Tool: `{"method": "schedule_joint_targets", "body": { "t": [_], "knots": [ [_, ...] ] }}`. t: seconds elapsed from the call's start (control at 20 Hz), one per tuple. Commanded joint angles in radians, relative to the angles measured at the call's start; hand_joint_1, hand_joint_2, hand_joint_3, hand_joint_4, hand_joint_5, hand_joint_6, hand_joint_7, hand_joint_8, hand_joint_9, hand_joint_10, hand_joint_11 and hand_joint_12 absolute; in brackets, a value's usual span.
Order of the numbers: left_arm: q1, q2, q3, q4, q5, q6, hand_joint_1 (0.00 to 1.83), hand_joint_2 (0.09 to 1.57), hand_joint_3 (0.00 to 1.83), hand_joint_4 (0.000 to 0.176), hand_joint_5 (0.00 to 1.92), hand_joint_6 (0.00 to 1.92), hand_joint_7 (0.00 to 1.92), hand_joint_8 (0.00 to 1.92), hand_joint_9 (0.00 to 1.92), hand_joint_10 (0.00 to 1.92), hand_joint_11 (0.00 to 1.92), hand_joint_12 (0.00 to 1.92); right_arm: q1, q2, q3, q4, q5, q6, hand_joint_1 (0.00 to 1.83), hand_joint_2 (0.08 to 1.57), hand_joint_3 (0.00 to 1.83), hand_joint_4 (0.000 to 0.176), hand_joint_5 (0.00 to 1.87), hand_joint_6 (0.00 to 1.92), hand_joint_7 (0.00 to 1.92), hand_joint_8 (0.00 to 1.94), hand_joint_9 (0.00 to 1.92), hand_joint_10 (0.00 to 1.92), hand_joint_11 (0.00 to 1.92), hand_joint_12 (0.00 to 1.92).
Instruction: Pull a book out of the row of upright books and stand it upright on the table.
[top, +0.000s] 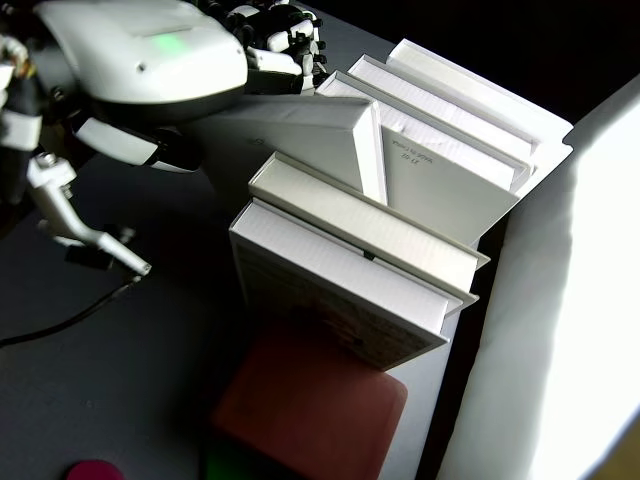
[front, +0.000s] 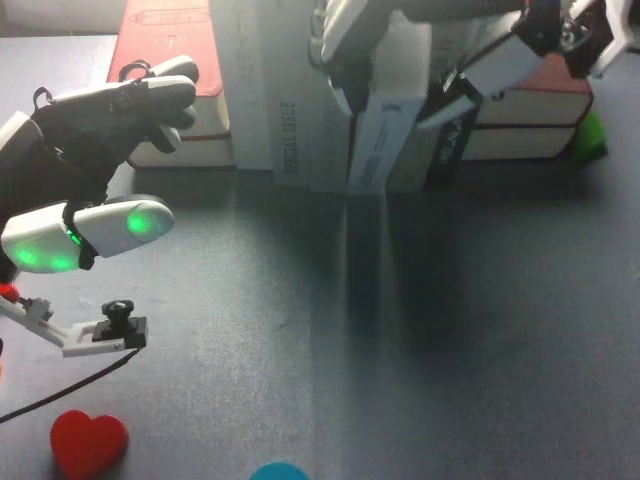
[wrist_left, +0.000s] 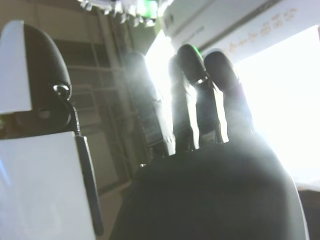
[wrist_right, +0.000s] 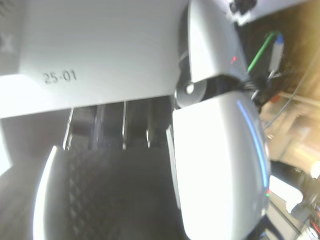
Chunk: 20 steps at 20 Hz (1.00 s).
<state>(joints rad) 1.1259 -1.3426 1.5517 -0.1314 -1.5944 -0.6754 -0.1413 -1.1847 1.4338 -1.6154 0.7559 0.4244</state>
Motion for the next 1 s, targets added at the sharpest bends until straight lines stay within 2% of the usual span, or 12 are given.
{"method": "schedule_joint_targets", "body": {
  "t": [0.0, 0.15, 0.2, 0.25, 0.3, 0.35, 0.4, 0.5, 0.65, 0.7, 0.8, 0.95],
  "knots": [
    [-0.013, 0.001, -0.003, -0.012, -0.111, -0.011, 1.11, 0.89, 0.02, 0.0, 0.86, 0.03, 0.59, 0.09, 0.31, 1.35, 0.15, 1.92, 0.002, -0.001, 0.002, 0.073, -0.023, 0.022, 1.36, 1.17, 0.0, 0.0, 0.88, 1.01, 0.86, 1.21, 0.77, 1.48, 0.55, 1.86],
    [-0.014, 0.001, -0.004, -0.006, -0.11, -0.011, 1.1, 0.91, 0.02, 0.0, 0.84, 0.07, 0.53, 0.22, 0.29, 1.38, 0.15, 1.92, 0.006, -0.005, -0.002, 0.075, -0.013, 0.022, 1.35, 1.19, 0.0, 0.0, 0.85, 1.09, 0.82, 1.27, 0.72, 1.53, 0.45, 1.91],
    [-0.018, 0.001, -0.004, -0.002, -0.107, -0.011, 1.1, 0.92, 0.02, 0.0, 0.76, 0.27, 0.47, 0.39, 0.3, 1.38, 0.18, 1.9, 0.006, -0.005, -0.003, 0.075, -0.012, 0.022, 1.33, 1.23, 0.01, 0.0, 0.82, 1.21, 0.77, 1.32, 0.58, 1.63, 0.24, 1.92],
    [-0.02, 0.001, -0.003, -0.001, -0.106, -0.011, 1.1, 0.92, 0.02, 0.0, 0.76, 0.27, 0.47, 0.39, 0.3, 1.38, 0.18, 1.9, 0.006, -0.005, -0.004, 0.075, -0.01, 0.022, 1.33, 1.23, 0.01, 0.0, 0.82, 1.21, 0.77, 1.32, 0.58, 1.63, 0.24, 1.92],
    [-0.02, 0.002, -0.003, -0.001, -0.105, -0.011, 1.11, 0.93, 0.02, 0.0, 0.65, 0.56, 0.44, 0.57, 0.32, 1.39, 0.24, 1.89, 0.005, -0.005, -0.005, 0.075, -0.01, 0.022, 1.33, 1.23, 0.0, 0.0, 0.8, 1.21, 0.75, 1.35, 0.61, 1.63, 0.35, 1.92],
    [-0.02, 0.004, -0.003, -0.001, -0.105, -0.011, 1.1, 0.92, 0.01, 0.0, 0.54, 0.86, 0.38, 0.78, 0.31, 1.44, 0.24, 1.92, 0.005, -0.005, -0.005, 0.075, -0.01, 0.022, 1.34, 1.22, 0.0, 0.0, 0.78, 1.2, 0.74, 1.36, 0.7, 1.58, 0.56, 1.88],
    [-0.021, 0.008, -0.004, -0.002, -0.105, -0.011, 1.09, 0.92, 0.01, 0.0, 0.52, 0.9, 0.36, 0.85, 0.31, 1.46, 0.22, 1.92, 0.004, -0.005, -0.005, 0.075, -0.01, 0.022, 1.34, 1.23, 0.0, 0.0, 0.76, 1.23, 0.71, 1.38, 0.71, 1.58, 0.6, 1.88],
    [-0.023, 0.018, -0.008, -0.004, -0.105, -0.011, 1.1, 0.91, 0.01, 0.0, 0.56, 0.8, 0.38, 0.77, 0.32, 1.43, 0.21, 1.92, -0.008, -0.003, -0.005, 0.095, -0.005, 0.022, 1.35, 1.21, 0.0, 0.0, 0.78, 1.14, 0.73, 1.37, 0.77, 1.56, 0.72, 1.8],
    [-0.023, 0.033, -0.018, -0.005, -0.106, -0.011, 1.09, 0.94, 0.01, 0.0, 0.55, 0.7, 0.39, 0.66, 0.33, 1.36, 0.22, 1.89, -0.011, 0.017, -0.025, 0.154, 0.055, 0.023, 1.35, 1.21, 0.0, 0.0, 0.79, 1.15, 0.78, 1.35, 0.73, 1.53, 0.61, 1.78],
    [-0.023, 0.034, -0.02, -0.005, -0.107, -0.011, 1.09, 0.94, 0.01, 0.0, 0.59, 0.65, 0.42, 0.63, 0.35, 1.34, 0.23, 1.89, -0.011, 0.036, -0.053, 0.181, 0.087, 0.023, 1.27, 1.18, 0.0, 0.0, 0.87, 0.91, 0.87, 1.43, 0.89, 1.51, 0.72, 1.82],
    [-0.021, 0.033, -0.02, -0.007, -0.106, -0.011, 1.08, 0.94, 0.0, 0.0, 0.65, 0.58, 0.41, 0.68, 0.36, 1.37, 0.24, 1.92, -0.002, 0.073, -0.099, 0.216, 0.131, 0.022, 1.25, 1.19, 0.0, 0.0, 0.78, 1.03, 0.92, 1.38, 0.95, 1.47, 0.77, 1.83],
    [-0.008, 0.036, -0.032, -0.016, -0.108, -0.011, 1.08, 0.94, 0.0, 0.0, 0.61, 0.63, 0.37, 0.78, 0.29, 1.45, 0.19, 1.92, 0.036, 0.162, -0.179, 0.237, 0.176, 0.023, 1.24, 1.19, 0.0, 0.0, 0.77, 1.03, 0.92, 1.38, 0.96, 1.47, 0.77, 1.83]
  ]
}}
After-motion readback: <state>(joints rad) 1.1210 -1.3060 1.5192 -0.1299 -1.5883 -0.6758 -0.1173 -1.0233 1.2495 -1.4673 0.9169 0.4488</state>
